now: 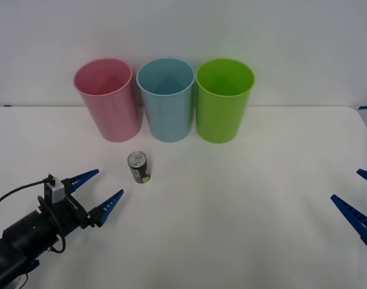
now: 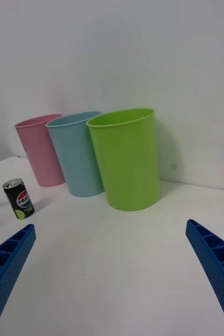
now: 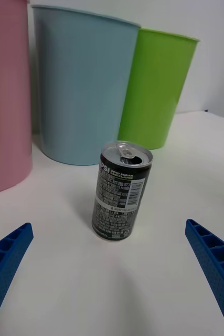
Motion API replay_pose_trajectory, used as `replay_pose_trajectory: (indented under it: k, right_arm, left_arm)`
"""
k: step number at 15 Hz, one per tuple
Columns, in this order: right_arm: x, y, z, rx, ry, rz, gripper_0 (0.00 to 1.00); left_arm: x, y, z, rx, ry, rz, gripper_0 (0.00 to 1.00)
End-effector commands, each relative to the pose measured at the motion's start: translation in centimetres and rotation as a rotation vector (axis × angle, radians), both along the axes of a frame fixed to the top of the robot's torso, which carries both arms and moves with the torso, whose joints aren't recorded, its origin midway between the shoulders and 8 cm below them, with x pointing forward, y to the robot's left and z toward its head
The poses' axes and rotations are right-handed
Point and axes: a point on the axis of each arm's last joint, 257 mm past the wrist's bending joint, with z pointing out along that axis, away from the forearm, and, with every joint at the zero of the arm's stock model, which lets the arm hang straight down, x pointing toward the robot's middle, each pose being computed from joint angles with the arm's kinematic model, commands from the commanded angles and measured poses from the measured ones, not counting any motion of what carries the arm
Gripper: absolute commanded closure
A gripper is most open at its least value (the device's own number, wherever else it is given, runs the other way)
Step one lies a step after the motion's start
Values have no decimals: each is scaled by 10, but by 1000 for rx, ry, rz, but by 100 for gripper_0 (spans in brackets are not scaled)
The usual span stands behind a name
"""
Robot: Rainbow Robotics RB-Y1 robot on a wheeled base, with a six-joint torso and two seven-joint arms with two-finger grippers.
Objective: Grasp the object on the table and drop it into the matching bin: aluminum can to the light blue bin, PET bottle to the pink bin.
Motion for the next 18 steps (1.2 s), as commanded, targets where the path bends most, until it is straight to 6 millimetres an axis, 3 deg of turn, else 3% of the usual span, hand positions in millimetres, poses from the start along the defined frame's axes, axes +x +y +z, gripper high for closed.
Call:
replay_pose_trajectory:
  k: [1, 7, 18]
  right_arm:
    - [0, 0, 0, 0, 0, 0, 0]
    - [0, 0, 0, 0, 0, 0, 0]
    - [0, 0, 0, 0, 0, 0, 0]
  left_arm:
    - [18, -11, -7, 21, 7, -6, 0]
    - [30, -40, -16, 44, 14, -18, 0]
    - [57, -63, -21, 82, 28, -35, 0]
